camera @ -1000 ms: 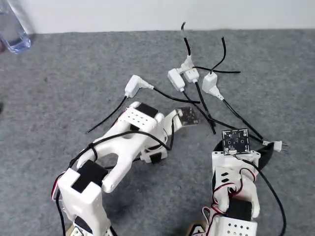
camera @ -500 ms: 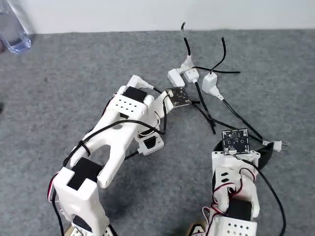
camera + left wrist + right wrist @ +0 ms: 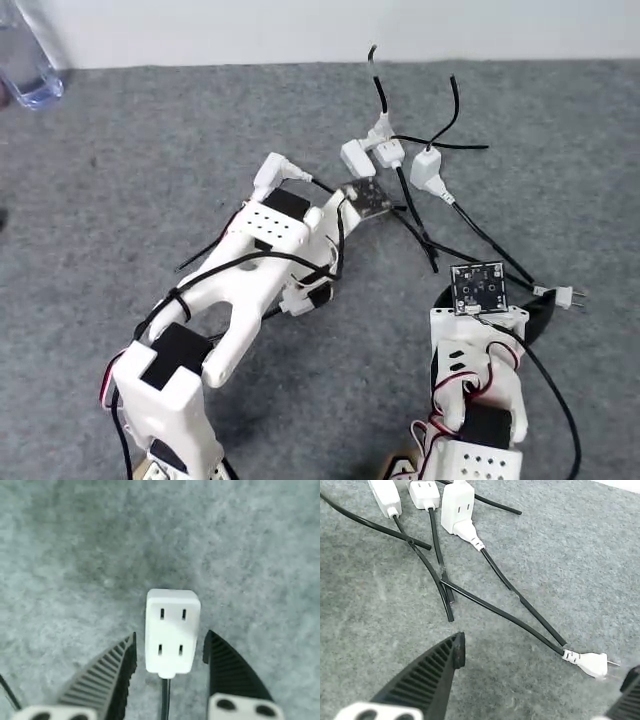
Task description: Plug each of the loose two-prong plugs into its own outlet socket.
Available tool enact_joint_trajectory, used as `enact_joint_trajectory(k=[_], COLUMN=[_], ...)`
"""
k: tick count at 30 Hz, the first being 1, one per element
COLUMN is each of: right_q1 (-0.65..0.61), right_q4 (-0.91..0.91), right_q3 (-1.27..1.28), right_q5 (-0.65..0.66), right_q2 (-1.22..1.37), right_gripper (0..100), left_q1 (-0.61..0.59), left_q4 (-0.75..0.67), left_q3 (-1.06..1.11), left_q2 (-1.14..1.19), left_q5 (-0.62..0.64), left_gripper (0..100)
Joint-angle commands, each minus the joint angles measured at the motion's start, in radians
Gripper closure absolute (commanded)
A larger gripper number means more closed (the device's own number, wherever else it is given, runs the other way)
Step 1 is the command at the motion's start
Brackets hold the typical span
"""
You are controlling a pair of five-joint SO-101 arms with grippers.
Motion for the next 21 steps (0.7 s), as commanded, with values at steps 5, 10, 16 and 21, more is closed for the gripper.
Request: enact_joint_trajectory(k=[5,10,16,21], right_q1=[-0.012,-0.012,-0.012,-0.012], right_q4=[-0.021,-0.021,-0.021,-0.021], right_q3=[0.011,0.011,0.011,0.011], right_q5=[-0.005,-0.005,-0.005,-0.005], right_q2=[-0.004,-0.004,-0.004,-0.004], right_gripper=[53.5,53.5,53.5,53.5], left_q1=[-0.003,-0.014,-0.018,-0.012], left_q4=[-0.149,-0.152,-0.063,-0.061], left_q3=[0.110,0.128,0.128,0.153], left_q2=[-0.008,-0.008,-0.008,-0.008], left_q5=[0.000,0.000,-0.075,-0.081], left_gripper=[79,79,79,79])
